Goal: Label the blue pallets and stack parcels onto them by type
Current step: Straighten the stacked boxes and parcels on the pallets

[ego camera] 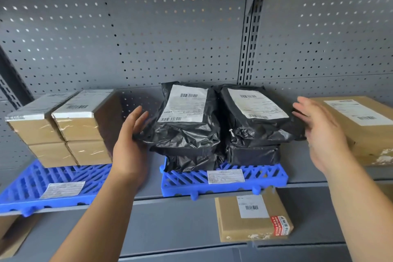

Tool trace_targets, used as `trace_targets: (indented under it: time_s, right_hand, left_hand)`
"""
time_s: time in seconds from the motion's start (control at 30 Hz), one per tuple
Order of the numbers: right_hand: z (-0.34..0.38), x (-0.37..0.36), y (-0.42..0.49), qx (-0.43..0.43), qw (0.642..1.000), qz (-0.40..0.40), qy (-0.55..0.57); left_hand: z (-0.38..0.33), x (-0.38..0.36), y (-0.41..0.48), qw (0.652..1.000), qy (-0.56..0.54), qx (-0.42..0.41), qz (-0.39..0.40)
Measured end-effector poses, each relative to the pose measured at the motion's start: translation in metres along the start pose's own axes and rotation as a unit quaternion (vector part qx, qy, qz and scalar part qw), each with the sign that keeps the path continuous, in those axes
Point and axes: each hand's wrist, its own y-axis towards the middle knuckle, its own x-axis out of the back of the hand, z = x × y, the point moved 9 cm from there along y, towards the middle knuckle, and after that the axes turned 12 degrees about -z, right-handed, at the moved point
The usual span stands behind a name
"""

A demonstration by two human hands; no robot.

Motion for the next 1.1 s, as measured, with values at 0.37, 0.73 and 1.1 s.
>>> trace_targets:
  time_s: [0.37,0.73,1.1]
  right_hand:
    - [-0.042,-0.010,0.027,-0.181,0.973,0.122,0.075]
    - [-0.065,-0.053,0.005,-0.282,0.913,0.198,0.219]
    - [-0.069,-0.073,0.005,-0.212,0.943,0.201,0.157]
  left_hand:
    - [0.033,-0.014,0.018,0.992,-0.039,0.106,0.057]
    - [0.055,-0.050,0.008,0.986,0.007,0.108,0.125]
    - [0.064,-0.073,0.007,0.972,0.110,0.067,0.197]
